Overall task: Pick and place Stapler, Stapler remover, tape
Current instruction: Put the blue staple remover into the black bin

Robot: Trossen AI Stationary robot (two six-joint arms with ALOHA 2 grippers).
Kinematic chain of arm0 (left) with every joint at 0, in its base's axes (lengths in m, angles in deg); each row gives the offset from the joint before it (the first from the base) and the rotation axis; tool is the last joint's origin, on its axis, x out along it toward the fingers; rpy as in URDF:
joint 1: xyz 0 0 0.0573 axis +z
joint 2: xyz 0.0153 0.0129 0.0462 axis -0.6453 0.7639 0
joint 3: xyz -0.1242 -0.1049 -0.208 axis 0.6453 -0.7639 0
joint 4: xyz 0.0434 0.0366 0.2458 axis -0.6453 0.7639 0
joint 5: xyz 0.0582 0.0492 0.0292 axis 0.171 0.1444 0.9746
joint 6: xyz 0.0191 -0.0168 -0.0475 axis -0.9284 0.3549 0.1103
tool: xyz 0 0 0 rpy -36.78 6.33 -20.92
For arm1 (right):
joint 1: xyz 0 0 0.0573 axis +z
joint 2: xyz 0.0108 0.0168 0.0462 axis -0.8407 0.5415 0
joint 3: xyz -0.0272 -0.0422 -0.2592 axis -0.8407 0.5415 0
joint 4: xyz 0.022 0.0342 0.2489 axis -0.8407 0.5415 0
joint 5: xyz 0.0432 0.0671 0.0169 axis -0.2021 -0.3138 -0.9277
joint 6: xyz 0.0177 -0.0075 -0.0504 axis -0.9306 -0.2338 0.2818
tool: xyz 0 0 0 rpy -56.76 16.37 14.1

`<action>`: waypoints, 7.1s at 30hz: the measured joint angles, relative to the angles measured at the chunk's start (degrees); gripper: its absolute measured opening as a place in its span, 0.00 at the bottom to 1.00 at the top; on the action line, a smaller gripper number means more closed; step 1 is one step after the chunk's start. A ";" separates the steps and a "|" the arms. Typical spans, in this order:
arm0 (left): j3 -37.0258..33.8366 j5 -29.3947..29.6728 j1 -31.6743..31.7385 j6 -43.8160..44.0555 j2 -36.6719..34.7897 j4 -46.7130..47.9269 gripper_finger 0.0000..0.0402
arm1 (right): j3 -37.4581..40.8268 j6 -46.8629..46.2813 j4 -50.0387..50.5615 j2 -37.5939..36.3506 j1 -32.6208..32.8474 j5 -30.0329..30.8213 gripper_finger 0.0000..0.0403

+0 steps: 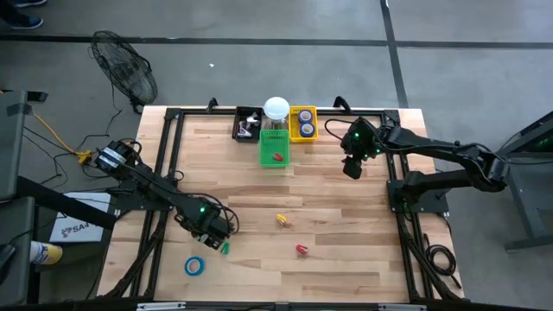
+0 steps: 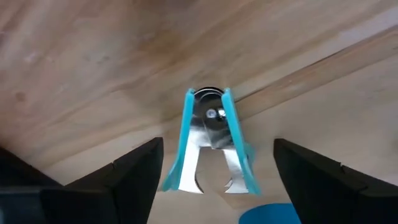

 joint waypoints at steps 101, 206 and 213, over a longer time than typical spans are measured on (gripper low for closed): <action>2.31 27.06 42.83 -65.99 -7.97 -3.99 0.25 | 0.00 0.04 -0.24 0.00 -0.02 0.23 0.41; 31.79 29.37 65.92 -163.66 14.17 -9.17 0.40 | -0.02 4.55 -1.81 0.00 -0.17 5.77 0.41; 31.77 29.35 65.92 -165.11 14.15 -9.26 0.44 | -0.02 4.45 -1.81 0.00 -0.17 5.65 0.41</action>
